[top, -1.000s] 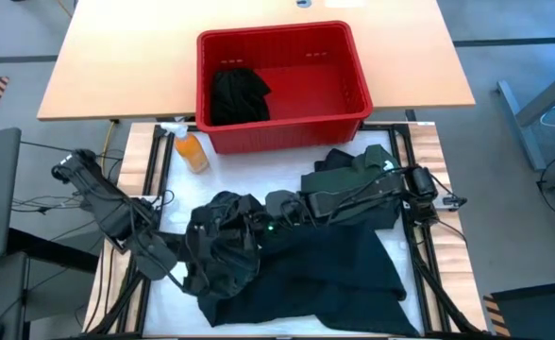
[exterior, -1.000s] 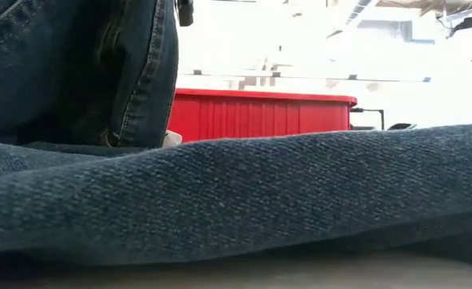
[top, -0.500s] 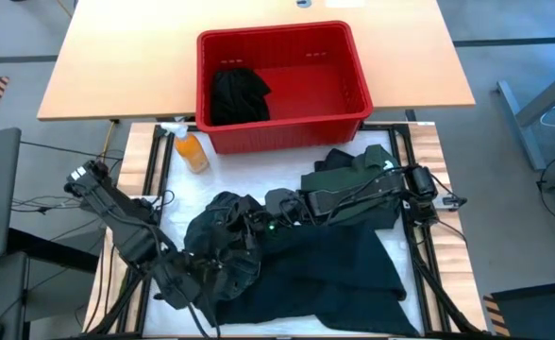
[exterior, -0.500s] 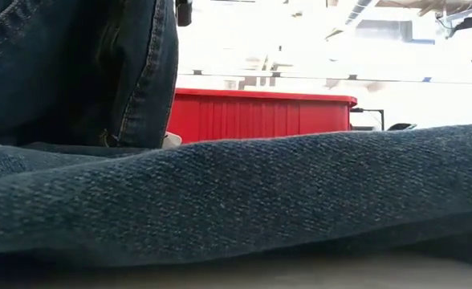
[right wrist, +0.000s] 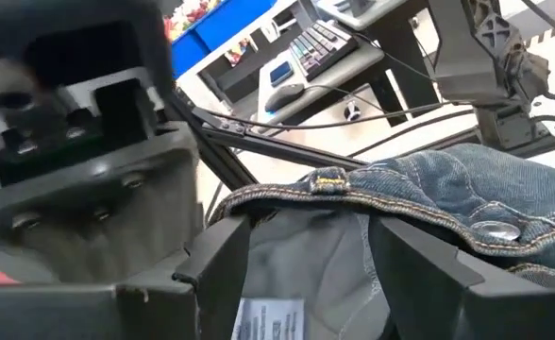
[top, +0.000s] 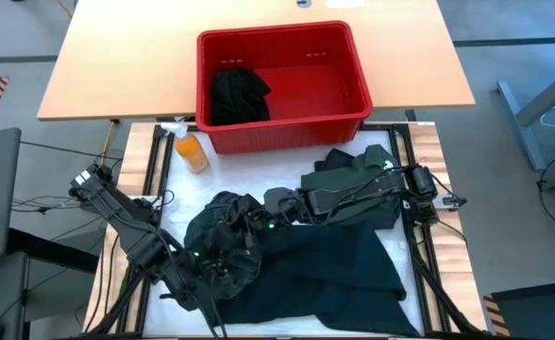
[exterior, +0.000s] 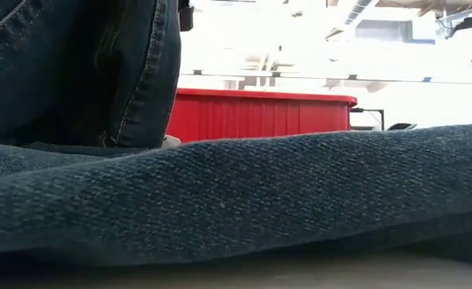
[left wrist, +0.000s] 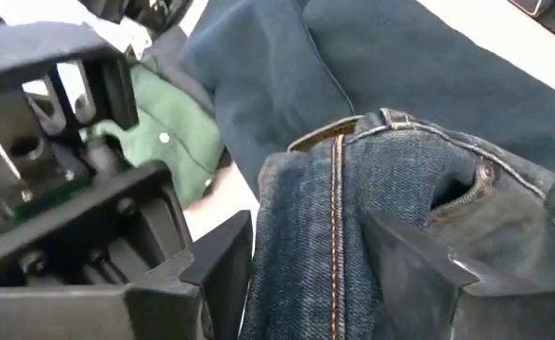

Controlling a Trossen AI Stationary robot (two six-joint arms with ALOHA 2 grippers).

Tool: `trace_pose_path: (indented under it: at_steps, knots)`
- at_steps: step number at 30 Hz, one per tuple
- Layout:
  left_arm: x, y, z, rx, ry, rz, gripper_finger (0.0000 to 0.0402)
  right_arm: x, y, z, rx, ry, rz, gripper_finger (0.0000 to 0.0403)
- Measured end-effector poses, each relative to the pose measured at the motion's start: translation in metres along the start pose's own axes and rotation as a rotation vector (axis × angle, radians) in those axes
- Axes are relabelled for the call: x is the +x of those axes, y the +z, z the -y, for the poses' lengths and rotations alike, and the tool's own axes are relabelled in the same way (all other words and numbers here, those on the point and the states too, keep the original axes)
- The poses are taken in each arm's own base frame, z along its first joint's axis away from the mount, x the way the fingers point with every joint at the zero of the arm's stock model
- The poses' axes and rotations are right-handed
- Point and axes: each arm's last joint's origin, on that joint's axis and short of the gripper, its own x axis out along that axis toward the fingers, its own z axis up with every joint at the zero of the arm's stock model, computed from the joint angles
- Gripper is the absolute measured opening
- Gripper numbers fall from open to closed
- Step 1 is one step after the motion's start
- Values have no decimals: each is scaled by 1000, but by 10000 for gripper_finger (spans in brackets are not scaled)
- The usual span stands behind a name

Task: Fold Laundry from Bin
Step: Fold the blue pants from the red laundry bin

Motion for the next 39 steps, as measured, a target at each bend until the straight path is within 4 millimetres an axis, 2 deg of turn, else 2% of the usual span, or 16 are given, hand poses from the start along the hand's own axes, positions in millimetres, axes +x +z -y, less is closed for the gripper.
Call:
trace_pose_path:
  at_steps: [4, 6, 9, 10, 14, 18, 24, 27, 30, 33, 36, 39]
  knots:
    - [1, -5, 0, -63, -77, -39, 150, 0, 0, 0, 5, -2, -3, 244]
    - [2, -9, 1, -117, -121, -81, 110, 0, 1, 2, 6, 5, -4, 244]
    - [1, -19, 3, -175, -178, -177, 28, -3, 6, 4, 8, 43, -16, 244]
    - [1, -21, 3, -203, -184, -199, 16, -4, 7, 5, 9, 53, -21, 244]
    - [-5, -30, 7, -265, -210, -301, 3, -11, 12, 19, 64, 29, -108, 244]
    - [-23, -40, 16, -348, -278, -395, 2, -29, 12, 33, 78, -67, -270, 244]
    - [-51, -50, 38, -489, -490, -574, 1, -52, -2, 28, -45, -269, -386, 244]
    - [-60, -50, 49, -535, -579, -637, 0, -57, -27, 30, -42, -282, -399, 244]
    - [-67, -51, 57, -598, -645, -715, 0, -60, -71, 39, -3, -318, -409, 244]
    - [-74, -52, 64, -651, -696, -789, 0, -61, -112, 39, -83, -325, -413, 244]
    - [-80, -53, 72, -687, -756, -866, 0, -63, -129, 26, -269, -385, -400, 242]
    - [-83, -55, 79, -713, -827, -974, 0, -66, -142, 18, -425, -431, -470, 236]
